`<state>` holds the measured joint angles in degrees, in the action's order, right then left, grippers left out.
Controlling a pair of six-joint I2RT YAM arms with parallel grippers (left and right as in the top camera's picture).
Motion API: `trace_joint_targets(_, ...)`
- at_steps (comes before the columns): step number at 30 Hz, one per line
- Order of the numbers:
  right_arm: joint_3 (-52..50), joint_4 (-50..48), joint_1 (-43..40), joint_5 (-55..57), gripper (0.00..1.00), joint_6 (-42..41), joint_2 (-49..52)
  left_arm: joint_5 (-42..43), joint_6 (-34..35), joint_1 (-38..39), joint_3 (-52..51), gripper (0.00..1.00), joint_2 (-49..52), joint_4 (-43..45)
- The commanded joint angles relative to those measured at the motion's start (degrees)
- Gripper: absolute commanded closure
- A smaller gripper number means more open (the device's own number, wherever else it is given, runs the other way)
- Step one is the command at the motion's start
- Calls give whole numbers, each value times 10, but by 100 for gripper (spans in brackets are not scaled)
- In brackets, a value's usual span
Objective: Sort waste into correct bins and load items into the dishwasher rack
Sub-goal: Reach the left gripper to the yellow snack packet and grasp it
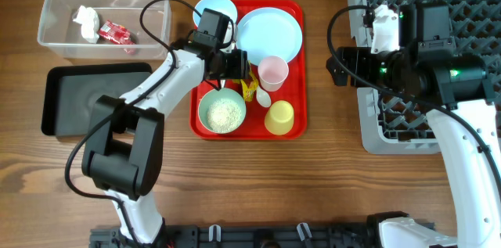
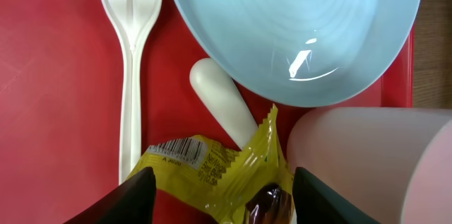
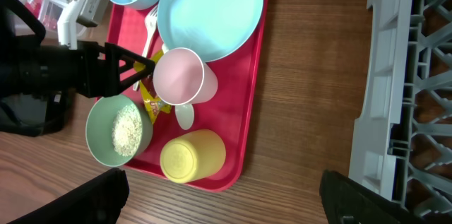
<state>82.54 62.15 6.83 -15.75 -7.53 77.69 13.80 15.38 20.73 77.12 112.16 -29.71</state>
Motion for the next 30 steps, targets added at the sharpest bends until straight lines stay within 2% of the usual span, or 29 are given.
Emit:
trace_joint_targets(1, 10, 0, 3, 9, 9, -6, 1, -3, 5, 13, -4, 40, 17, 9)
trace_joint_targets(5, 10, 2, 3, 9, 9, -6, 1, -3, 5, 20, -4, 45, 21, 23)
trace_joint_targets(7, 10, 3, 3, 9, 9, -6, 1, -3, 5, 23, -4, 51, 21, 28)
trace_joint_targets(9, 10, 2, 3, 9, 9, -5, 1, -3, 5, 23, -4, 60, 21, 34)
trace_joint_targets(12, 10, 4, 3, 9, 9, -6, 1, -4, 5, 23, -4, 77, 22, 40)
trace_joint_targets(14, 10, 4, 3, 9, 9, -5, 1, -4, 5, 23, -4, 93, 22, 44)
trace_joint_targets(15, 10, 4, 3, 9, 9, -5, 1, -4, 5, 23, -4, 96, 22, 45)
trace_joint_targets(24, 10, 3, 3, 9, 9, -3, 1, -4, 5, 23, -2, 96, 3, 49)
trace_joint_targets(30, 10, 3, 3, 9, 8, -2, 1, -4, 5, 14, 11, 96, -55, 49)
